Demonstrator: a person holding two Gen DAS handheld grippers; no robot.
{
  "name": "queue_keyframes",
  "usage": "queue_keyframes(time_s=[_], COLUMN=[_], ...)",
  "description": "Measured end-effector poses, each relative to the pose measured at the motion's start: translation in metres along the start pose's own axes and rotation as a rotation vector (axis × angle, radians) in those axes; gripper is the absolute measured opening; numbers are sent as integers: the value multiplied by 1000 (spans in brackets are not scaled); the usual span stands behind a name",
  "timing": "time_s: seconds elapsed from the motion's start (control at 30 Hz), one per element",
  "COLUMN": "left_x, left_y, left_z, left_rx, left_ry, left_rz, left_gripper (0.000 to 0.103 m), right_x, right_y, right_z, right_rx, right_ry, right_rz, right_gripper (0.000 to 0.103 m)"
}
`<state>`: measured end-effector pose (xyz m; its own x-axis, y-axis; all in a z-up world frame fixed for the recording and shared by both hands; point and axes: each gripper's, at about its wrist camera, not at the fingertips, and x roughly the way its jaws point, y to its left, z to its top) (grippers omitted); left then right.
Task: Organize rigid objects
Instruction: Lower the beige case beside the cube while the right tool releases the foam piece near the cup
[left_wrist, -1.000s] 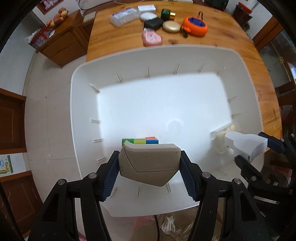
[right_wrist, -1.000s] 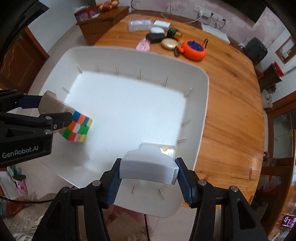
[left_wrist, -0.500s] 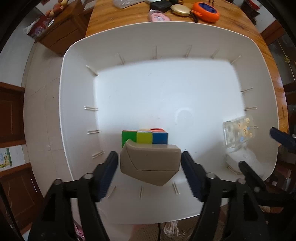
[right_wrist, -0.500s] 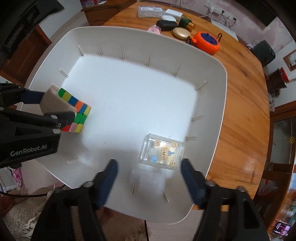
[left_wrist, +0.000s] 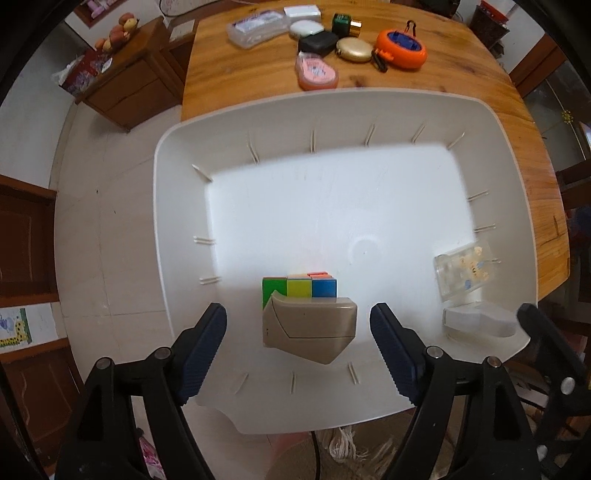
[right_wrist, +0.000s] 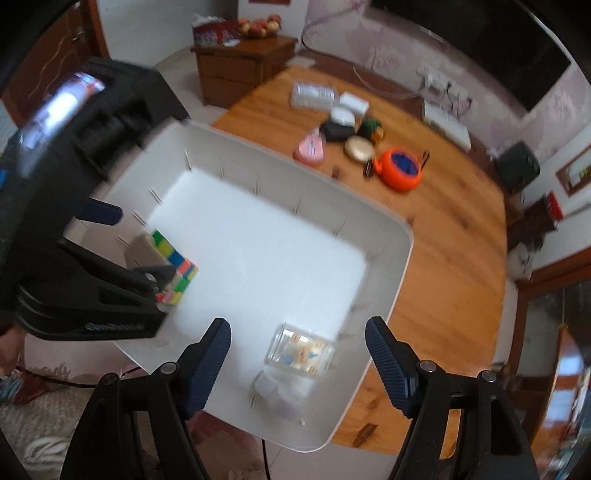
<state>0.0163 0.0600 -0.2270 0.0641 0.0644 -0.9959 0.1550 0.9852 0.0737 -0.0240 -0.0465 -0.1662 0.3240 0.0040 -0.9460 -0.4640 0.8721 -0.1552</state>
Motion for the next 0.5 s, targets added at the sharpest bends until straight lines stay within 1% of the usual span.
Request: queue_keyframes(time_s=[0.07, 0.1, 0.27, 0.33, 0.5], left_x=[-9, -13, -37, -41, -71], left_y=[0, -1, 4, 6, 3], left_z=[0, 6, 15, 20, 27], left_rx=[4, 5, 3, -3, 26], left_ry=[-19, -25, -75, -96, -160], left_rz=[1, 2, -10, -15, -19], left_gripper=[83, 83, 83, 83, 83], right_x=[-10, -16, -34, -40, -59], right_y=[0, 0, -3, -3, -6], right_z=[5, 7, 15, 16, 22], right_rx=[-12, -12, -1, -2, -13], right_ry=[-30, -42, -72, -82, -123], right_rz=[-9, -5, 13, 8, -17], right_gripper=[76, 76, 76, 76, 76])
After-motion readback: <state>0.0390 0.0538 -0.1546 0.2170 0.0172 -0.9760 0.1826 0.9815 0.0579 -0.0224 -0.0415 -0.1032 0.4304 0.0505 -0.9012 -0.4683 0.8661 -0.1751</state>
